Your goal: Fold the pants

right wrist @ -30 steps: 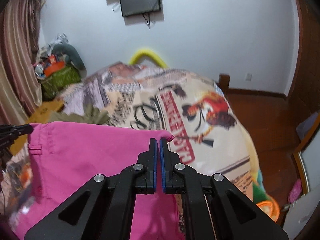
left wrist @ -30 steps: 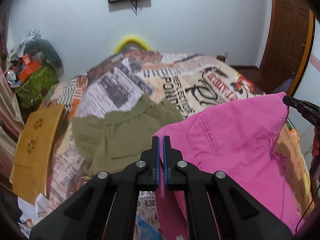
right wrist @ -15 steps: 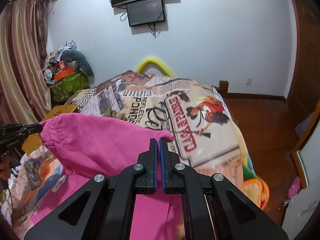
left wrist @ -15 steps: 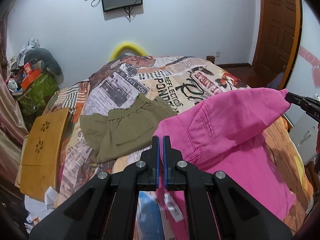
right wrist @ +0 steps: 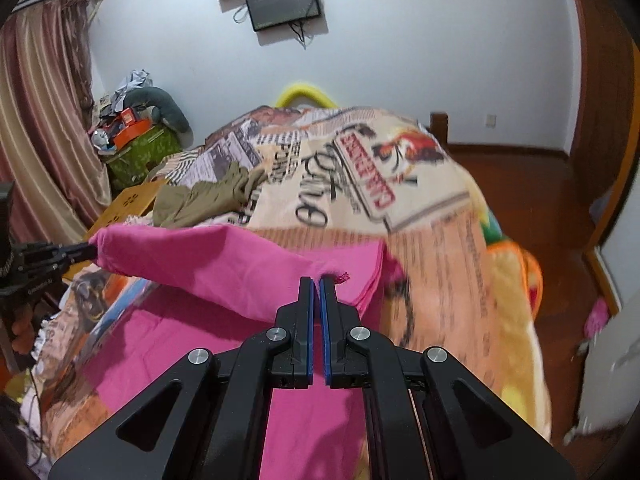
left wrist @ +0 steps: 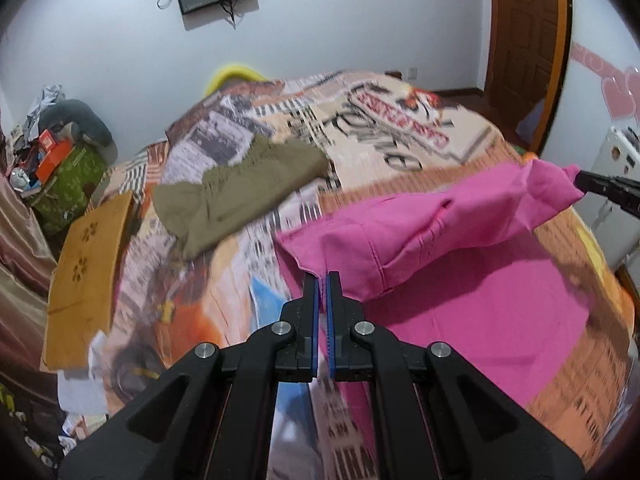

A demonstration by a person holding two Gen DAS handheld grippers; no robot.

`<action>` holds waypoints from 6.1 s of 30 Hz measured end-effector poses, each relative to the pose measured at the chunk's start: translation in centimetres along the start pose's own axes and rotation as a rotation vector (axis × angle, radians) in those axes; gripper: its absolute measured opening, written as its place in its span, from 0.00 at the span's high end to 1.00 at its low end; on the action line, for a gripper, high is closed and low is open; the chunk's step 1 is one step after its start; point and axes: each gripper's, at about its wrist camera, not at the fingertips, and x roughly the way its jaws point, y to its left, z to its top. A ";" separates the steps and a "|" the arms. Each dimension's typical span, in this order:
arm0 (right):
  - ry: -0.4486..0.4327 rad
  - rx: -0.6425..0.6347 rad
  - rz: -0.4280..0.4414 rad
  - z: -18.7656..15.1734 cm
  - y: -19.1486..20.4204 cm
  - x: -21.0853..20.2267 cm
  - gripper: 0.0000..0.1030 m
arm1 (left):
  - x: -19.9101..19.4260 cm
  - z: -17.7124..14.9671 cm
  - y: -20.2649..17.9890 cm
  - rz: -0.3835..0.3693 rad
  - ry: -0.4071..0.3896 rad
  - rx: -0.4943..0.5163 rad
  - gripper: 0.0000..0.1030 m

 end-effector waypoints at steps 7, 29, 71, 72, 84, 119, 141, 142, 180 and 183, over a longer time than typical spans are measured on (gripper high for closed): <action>0.092 0.028 -0.002 -5.2 -0.1 0.0 0.97 | 1.3 -5.8 -1.9 0.004 0.106 0.062 0.96; 0.089 -0.067 -0.081 -7.6 2.7 -3.5 0.55 | -2.2 -5.7 -1.6 0.019 0.086 0.036 0.40; 0.203 -0.188 0.084 -7.4 7.9 3.1 0.93 | 2.0 -4.0 -10.4 -0.039 0.097 0.303 0.77; 0.196 -0.191 0.082 -7.3 7.9 2.9 0.93 | 1.7 -3.9 -10.4 -0.046 0.089 0.298 0.81; 0.176 -0.223 0.074 -7.4 8.0 0.8 0.93 | -0.8 -4.9 -11.5 -0.114 0.082 0.297 0.87; 0.340 -0.041 -0.194 -12.1 -3.1 -1.8 0.92 | -0.7 -7.4 -12.2 -0.127 0.142 0.293 0.74; 0.255 -0.001 0.037 -9.7 4.0 0.2 0.66 | -0.3 -5.6 -5.3 -0.172 0.211 0.008 0.55; 0.285 -0.001 0.036 -10.3 4.0 0.9 0.66 | 0.1 -6.2 -5.7 -0.151 0.224 0.032 0.55; 0.245 0.058 -0.068 -9.2 -0.6 -0.9 0.61 | -2.3 -3.8 -0.2 -0.042 0.115 -0.057 0.35; 0.209 0.045 -0.066 -7.4 -0.4 -0.7 0.61 | -0.7 -2.5 1.3 -0.049 0.126 -0.119 0.35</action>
